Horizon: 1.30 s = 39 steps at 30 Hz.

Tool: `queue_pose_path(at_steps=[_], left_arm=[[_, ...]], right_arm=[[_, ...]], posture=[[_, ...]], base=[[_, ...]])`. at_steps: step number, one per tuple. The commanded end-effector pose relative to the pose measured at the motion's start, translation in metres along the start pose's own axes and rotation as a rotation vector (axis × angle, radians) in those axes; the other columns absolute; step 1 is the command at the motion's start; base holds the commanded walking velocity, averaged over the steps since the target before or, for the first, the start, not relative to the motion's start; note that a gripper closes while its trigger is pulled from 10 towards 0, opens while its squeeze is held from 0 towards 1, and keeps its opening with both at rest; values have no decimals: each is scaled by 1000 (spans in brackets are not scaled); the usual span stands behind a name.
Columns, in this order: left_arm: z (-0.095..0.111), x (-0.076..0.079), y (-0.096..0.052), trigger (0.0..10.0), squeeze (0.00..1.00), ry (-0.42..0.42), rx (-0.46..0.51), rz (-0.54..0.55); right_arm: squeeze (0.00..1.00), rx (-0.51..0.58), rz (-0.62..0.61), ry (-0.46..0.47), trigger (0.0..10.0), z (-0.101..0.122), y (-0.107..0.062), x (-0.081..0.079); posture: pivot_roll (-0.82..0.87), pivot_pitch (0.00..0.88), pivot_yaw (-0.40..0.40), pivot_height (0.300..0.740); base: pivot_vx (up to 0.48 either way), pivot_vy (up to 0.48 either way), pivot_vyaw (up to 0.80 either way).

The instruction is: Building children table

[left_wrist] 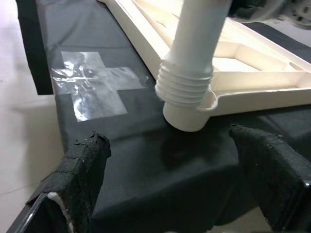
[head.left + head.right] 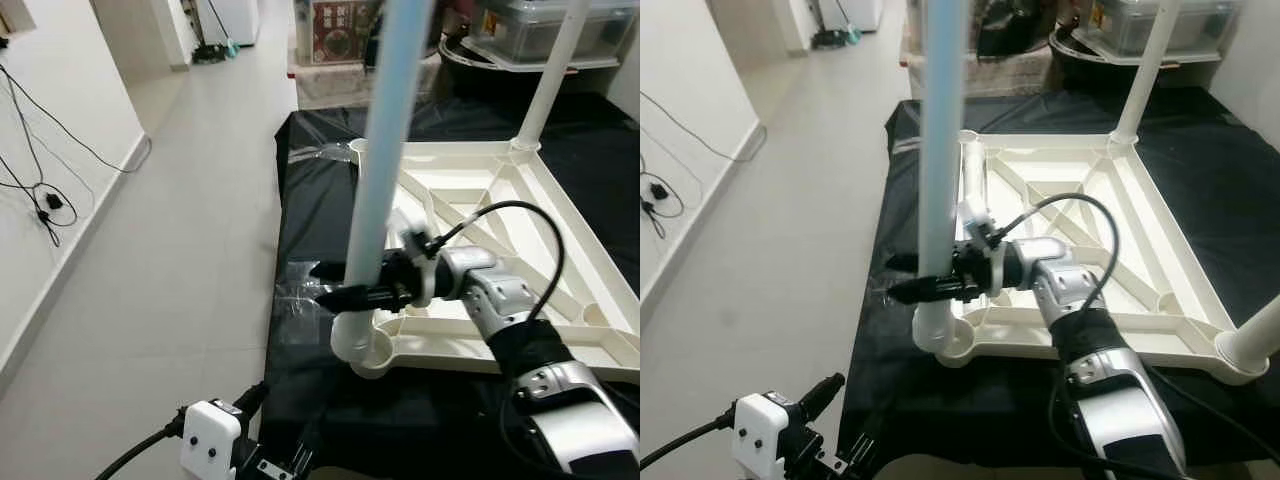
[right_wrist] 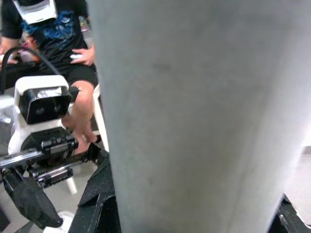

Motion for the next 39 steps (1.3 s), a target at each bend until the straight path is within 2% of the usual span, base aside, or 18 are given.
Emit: queue_pose_path(at_steps=[1,11,17,23,29,33,39], left_arm=[[2,4,-3,10000,0,26,-1,-24],[2,8,-3,10000,0,32,-9,-46],[1,7,0,10000,0,37,-17,-53],[0,6,0,10000,0,41,-21,-53],[-1,5,0,10000,0,44,-24,-50],[-2,5,0,10000,0,44,-27,-46],[-2,4,1,10000,0,46,-27,-43]], right_arm=[[0,-48,49,-19,10000,-2,6,-5],[0,-98,61,-5,10000,-8,2,-8],[0,-78,-1,-14,10000,1,-16,-1],[0,-83,-12,2,10000,-3,-19,1],[0,-82,13,25,10000,-7,-18,-3],[0,-95,69,38,10000,-17,-7,-11],[0,-121,41,9,10000,-25,-3,-3]], posture=[[104,186,29,740],[101,190,25,740],[101,190,25,740],[102,191,25,740],[104,193,24,740],[106,194,25,740],[108,193,22,740]], base=[[0,0,0],[0,0,0],[0,0,0],[0,0,0],[0,0,0],[0,0,0],[0,0,0]])
Point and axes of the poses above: a point about 5 cm out from each wrist's last joint towards the gripper, its own y axis pointing out of the wrist towards the gripper, its own z axis along the axis of the wrist's last joint, x = y × z, the point moved 5 cm from there along y, pointing out of the wrist towards the gripper, and after that the axes turned 15 degrees about y, right-handed, at the moved point
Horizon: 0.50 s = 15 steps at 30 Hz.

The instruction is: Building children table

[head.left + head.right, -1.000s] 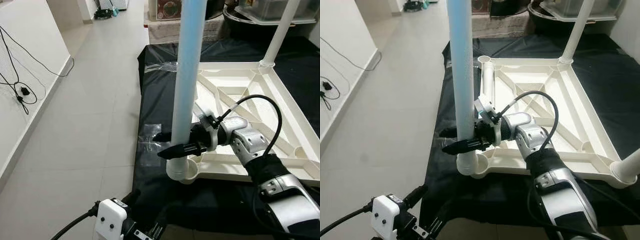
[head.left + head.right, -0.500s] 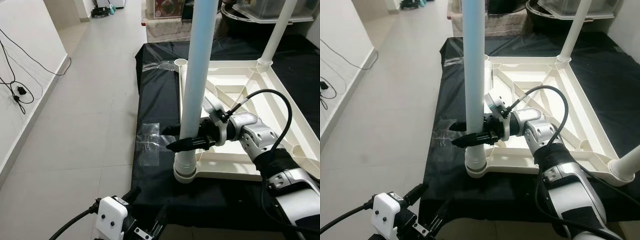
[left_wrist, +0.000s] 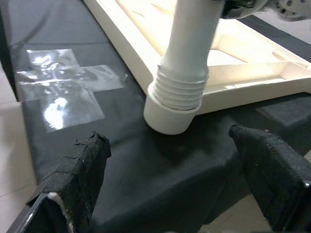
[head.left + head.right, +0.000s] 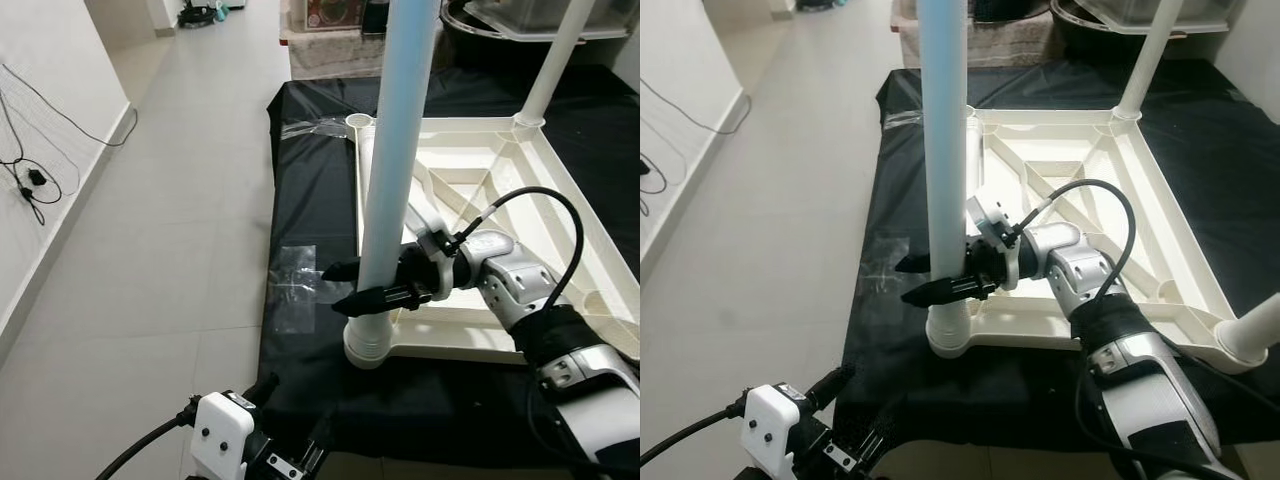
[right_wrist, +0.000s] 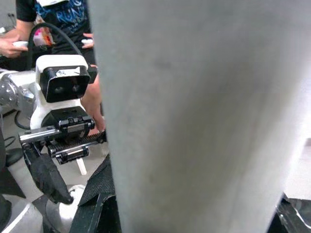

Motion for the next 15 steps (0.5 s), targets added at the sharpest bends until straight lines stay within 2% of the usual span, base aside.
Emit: queue_pose_path(at_steps=[1,10,15], left_arm=[[-8,-1,-2,10000,0,5,-40,3],[-10,-3,2,10000,0,12,-39,5],[-11,-5,4,10000,0,19,-37,8]], right_arm=[[0,-64,-22,39,10000,-24,4,7],[0,-119,-72,-28,10000,-24,9,15],[0,-128,-92,-59,10000,-22,15,12]], posture=[[102,191,17,740],[92,175,17,740],[91,167,16,740]], base=[[0,0,0],[0,0,0],[0,0,0]])
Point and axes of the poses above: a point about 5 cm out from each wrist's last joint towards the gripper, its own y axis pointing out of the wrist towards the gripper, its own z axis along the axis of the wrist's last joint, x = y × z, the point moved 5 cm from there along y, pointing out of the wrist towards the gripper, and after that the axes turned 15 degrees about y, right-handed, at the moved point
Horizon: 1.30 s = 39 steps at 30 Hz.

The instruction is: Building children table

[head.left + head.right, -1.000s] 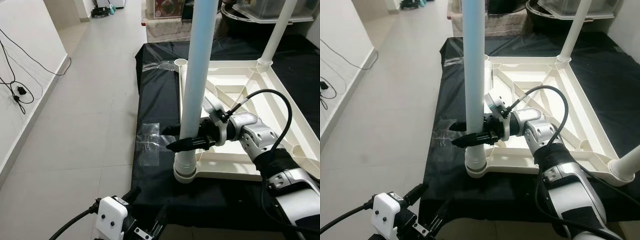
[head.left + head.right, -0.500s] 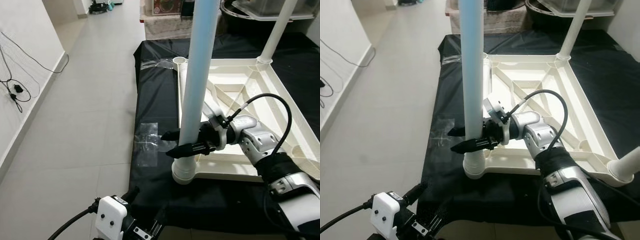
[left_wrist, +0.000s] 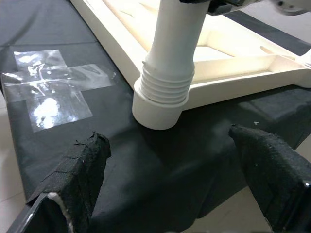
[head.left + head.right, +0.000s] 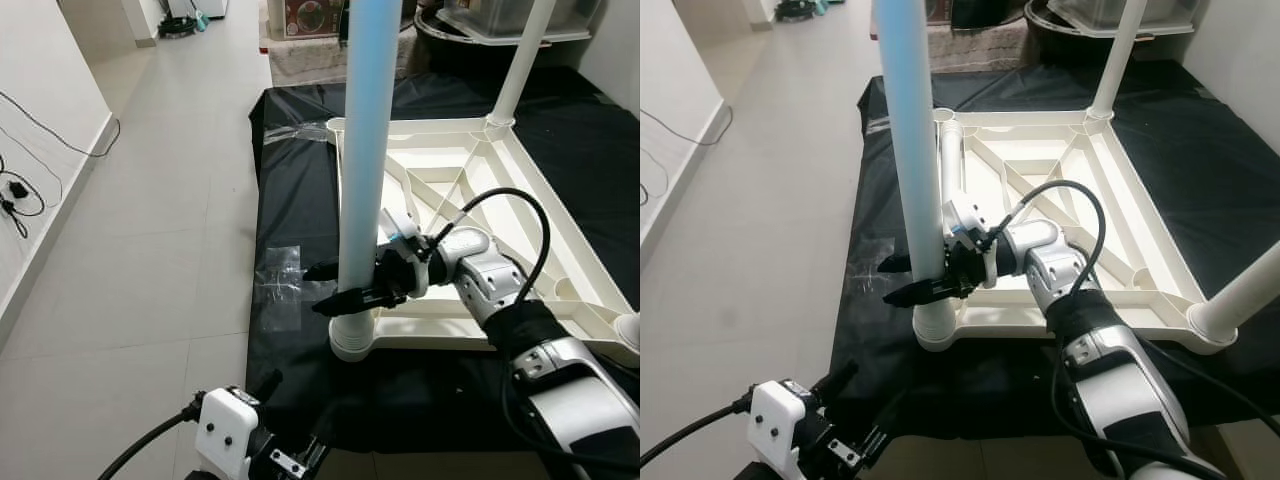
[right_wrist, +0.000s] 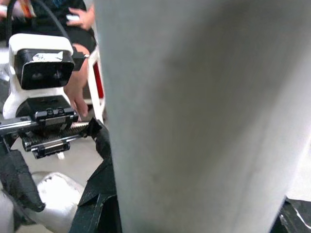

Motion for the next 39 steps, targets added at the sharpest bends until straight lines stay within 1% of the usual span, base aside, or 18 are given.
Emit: queue_pose_path(at_steps=[1,4,6,7,8,11,24,26,27,28,30,31,32,33,34,36,37,39], left_arm=[[-6,-1,-1,10000,0,7,-26,2],[-7,-2,2,10000,0,13,-23,2],[-7,-2,2,10000,0,13,-23,2],[-8,-2,4,10000,0,14,-22,2],[-8,-2,4,10000,0,14,-22,2],[-8,-3,4,10000,0,16,-18,6],[-8,-3,6,10000,0,17,-15,3],[-9,-4,7,10000,0,17,-15,5],[-9,-4,7,10000,0,17,-15,5],[-9,-4,7,10000,0,17,-15,6],[-10,-5,7,10000,0,18,-16,4],[-10,-5,7,10000,0,18,-16,4],[-10,-6,7,10000,0,19,-16,3],[-10,-6,7,10000,0,19,-17,2],[-10,-6,7,10000,0,19,-17,2],[-10,-6,7,10000,0,20,-17,1],[-10,-6,7,10000,0,20,-17,1],[-11,-7,7,10000,0,21,-18,2]], right_arm=[[0,-71,-29,55,10000,-23,4,0],[0,-80,-113,57,10000,-29,12,5],[0,-80,-113,57,10000,-29,12,5],[0,-71,-183,72,10000,-34,13,15],[0,-71,-183,72,10000,-34,13,15],[0,-75,-313,98,10000,-44,10,30],[0,11,-442,145,10000,-49,10,31],[0,37,-552,171,10000,-53,9,39],[0,37,-552,171,10000,-53,9,39],[0,54,-629,173,10000,-54,7,45],[0,98,-834,230,10000,-58,-3,61],[0,98,-834,230,10000,-58,-3,61],[0,113,-909,243,10000,-59,-8,65],[0,147,-1008,291,10000,-62,-14,71],[0,147,-1008,291,10000,-62,-14,71],[0,190,-1183,351,10000,-68,-27,77],[0,190,-1183,351,10000,-68,-27,77],[0,201,-1307,325,10000,-68,-37,78]], posture=[[91,167,16,740],[76,156,18,740],[76,156,18,740],[77,154,9,740],[77,154,9,740],[77,154,9,740],[70,151,8,740],[68,148,12,740],[68,148,12,740],[68,148,12,740],[64,145,19,740],[64,145,19,740],[64,145,19,740],[64,143,22,740],[64,143,22,740],[64,143,22,740],[64,143,22,740],[70,136,21,740]], base=[[0,0,0],[0,0,0],[0,0,0],[0,0,0],[0,0,0],[0,0,0],[0,0,0],[0,0,0],[0,0,0],[0,0,0],[0,0,0],[0,0,0],[0,0,0],[0,0,0],[0,0,0],[0,0,0],[0,0,0],[0,0,0]])
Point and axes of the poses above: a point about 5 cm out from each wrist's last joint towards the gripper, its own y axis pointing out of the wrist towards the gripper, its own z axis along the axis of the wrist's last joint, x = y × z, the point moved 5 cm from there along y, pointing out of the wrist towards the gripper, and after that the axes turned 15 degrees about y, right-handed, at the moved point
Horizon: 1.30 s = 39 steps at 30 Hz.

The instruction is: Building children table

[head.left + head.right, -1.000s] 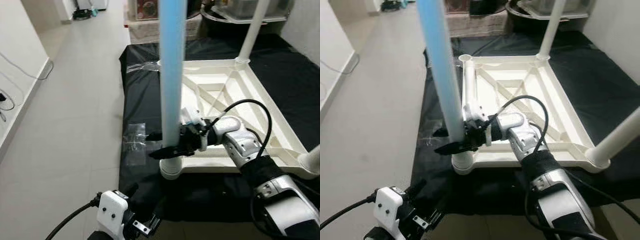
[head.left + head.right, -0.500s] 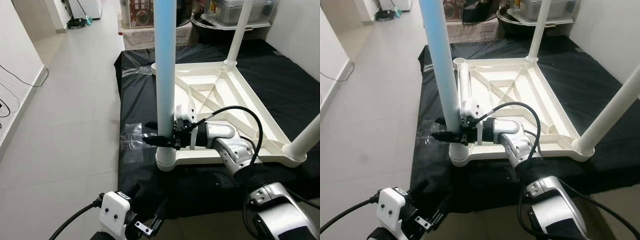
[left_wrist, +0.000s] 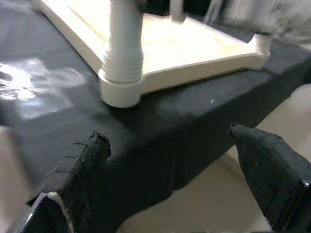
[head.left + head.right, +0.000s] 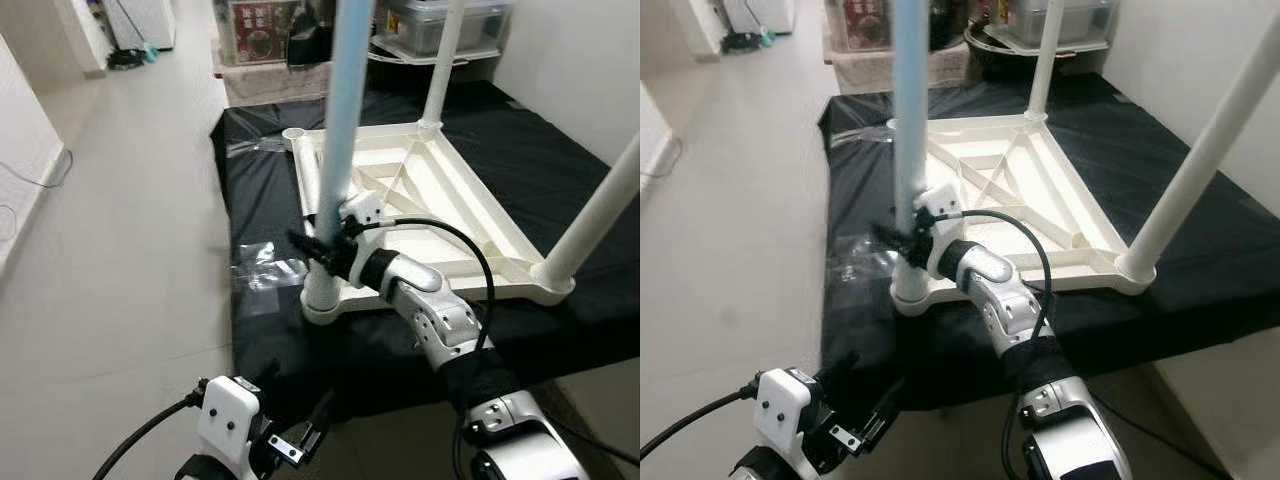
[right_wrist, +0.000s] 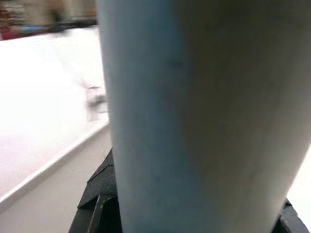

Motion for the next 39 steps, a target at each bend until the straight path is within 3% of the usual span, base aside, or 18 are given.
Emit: queue_pose_path(at_steps=[1,6,8,12,14,17,21,31,35,37,39], left_arm=[[-7,1,-5,10000,0,-17,-29,11],[-7,0,-5,10000,0,-18,-29,14],[-8,0,-5,10000,0,-19,-30,13],[-8,0,-5,10000,0,-19,-30,12],[-8,1,-6,10000,0,-20,-31,10],[-9,1,-6,10000,0,-20,-32,9],[-9,2,-6,10000,0,-22,-33,8],[-9,2,-6,10000,0,-24,-32,8],[-9,2,-6,10000,0,-22,-30,7],[-9,2,-6,10000,0,-22,-30,7],[-8,2,-6,10000,0,-22,-29,9]], right_arm=[[0,-116,-201,-19,10000,-34,-11,32],[0,-72,-260,-45,10000,-30,-14,32],[0,-39,-241,-57,10000,-26,-13,21],[0,-37,-257,-61,10000,-25,-12,20],[0,-15,-359,-75,10000,-21,-13,29],[0,-6,-401,-78,10000,-19,-13,33],[0,41,-544,-60,10000,-12,-12,43],[0,113,-711,-70,10000,-7,-17,47],[0,147,-955,-66,10000,-8,-31,51],[0,147,-955,-66,10000,-8,-31,51],[0,130,-1096,-74,10000,-13,-40,53]], posture=[[70,136,21,740],[70,136,21,740],[67,131,27,740],[67,131,27,740],[69,128,27,740],[70,125,26,740],[72,124,23,740],[76,123,22,740],[78,126,21,740],[78,126,21,740],[80,130,20,740]], base=[[0,0,0],[0,0,0],[0,0,0],[0,0,0],[0,0,0],[0,0,0],[0,0,0],[0,0,0],[0,0,0],[0,0,0],[0,0,0]])
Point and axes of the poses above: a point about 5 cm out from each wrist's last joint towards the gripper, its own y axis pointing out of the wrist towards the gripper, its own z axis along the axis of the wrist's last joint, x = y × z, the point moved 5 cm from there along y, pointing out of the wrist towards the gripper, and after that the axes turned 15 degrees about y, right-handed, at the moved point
